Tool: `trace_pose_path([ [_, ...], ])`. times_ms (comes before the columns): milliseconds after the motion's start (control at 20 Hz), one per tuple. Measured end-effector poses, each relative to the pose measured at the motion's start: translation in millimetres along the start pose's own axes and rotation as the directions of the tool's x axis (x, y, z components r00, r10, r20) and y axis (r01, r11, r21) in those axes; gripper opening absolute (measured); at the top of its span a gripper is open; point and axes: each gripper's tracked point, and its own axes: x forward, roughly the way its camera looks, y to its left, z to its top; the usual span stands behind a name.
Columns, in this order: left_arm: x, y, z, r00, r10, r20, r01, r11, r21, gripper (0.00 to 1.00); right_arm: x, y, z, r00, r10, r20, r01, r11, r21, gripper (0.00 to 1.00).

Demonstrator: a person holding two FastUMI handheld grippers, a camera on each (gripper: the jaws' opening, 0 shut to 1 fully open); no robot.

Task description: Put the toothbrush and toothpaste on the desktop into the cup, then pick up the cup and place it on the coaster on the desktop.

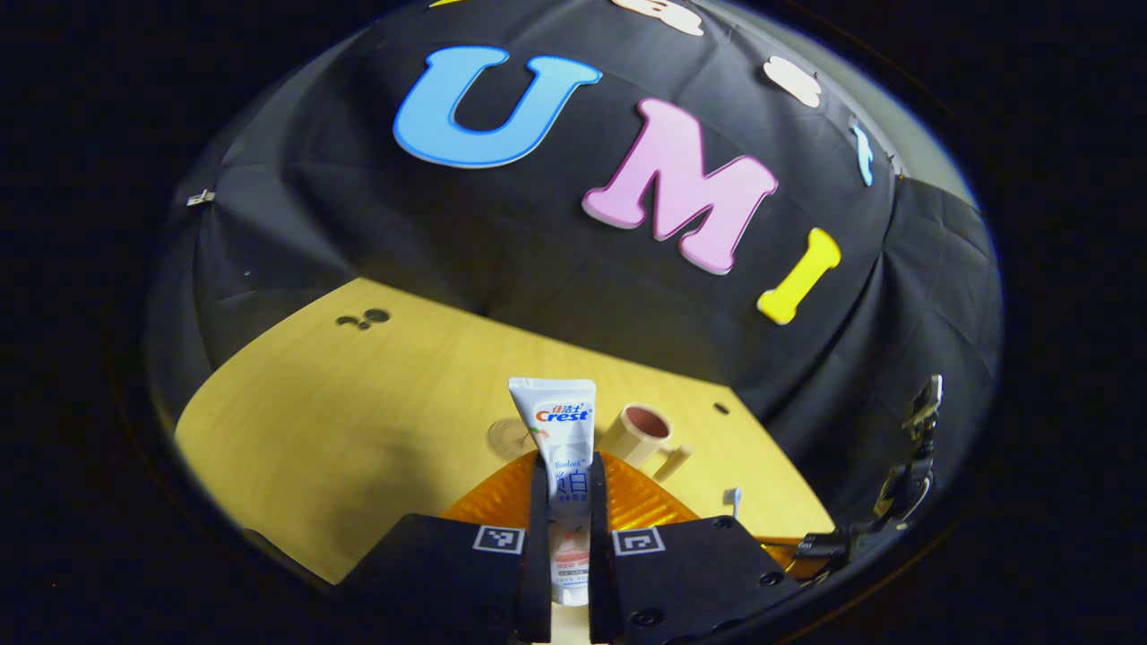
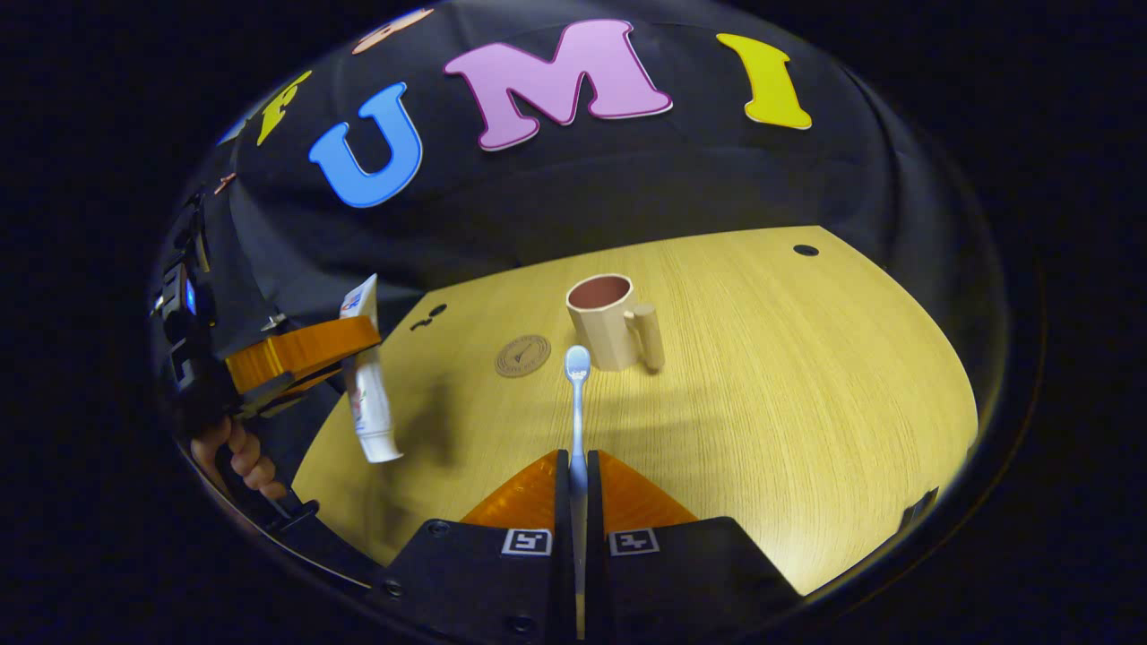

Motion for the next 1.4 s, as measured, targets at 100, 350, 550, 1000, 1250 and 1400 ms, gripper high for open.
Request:
trace_pose_path([
  [100, 29.2, -22.5, 16.7, 0.996, -0.065, 0.06, 0.065, 0.998, 0.006, 0.21, -5.9, -11.5, 16.1, 0.998, 0.02, 0.052, -0.019, 1.0, -0.016, 0.08],
  [350, 85.7, -60.8, 33.9, 0.973, -0.145, 0.181, 0.137, 0.989, 0.051, 0.21, -4.1, -34.2, 34.7, 0.992, 0.039, 0.123, -0.035, 0.999, -0.033, 0.08],
  [550, 120.0, -83.5, 45.8, 0.943, -0.193, 0.272, 0.175, 0.981, 0.087, 0.21, 1.0, -41.0, 35.2, 0.988, 0.064, 0.139, -0.062, 0.998, -0.018, 0.08],
  [1000, 195.4, -86.3, 24.4, 0.933, -0.167, 0.319, 0.132, 0.983, 0.128, 0.21, 16.9, -69.9, 35.3, 0.988, 0.065, 0.139, -0.067, 0.998, 0.008, 0.08],
  [1250, 215.4, -73.6, -6.3, 0.95, -0.147, 0.277, 0.113, 0.984, 0.135, 0.22, 26.4, -75.1, 46.0, 0.985, 0.064, 0.163, -0.069, 0.997, 0.027, 0.08],
  [1400, 220.1, -69.9, -20.1, 0.957, -0.143, 0.251, 0.109, 0.983, 0.145, 0.23, 32.6, -76.4, 46.7, 0.985, 0.062, 0.161, -0.069, 0.997, 0.034, 0.08],
])
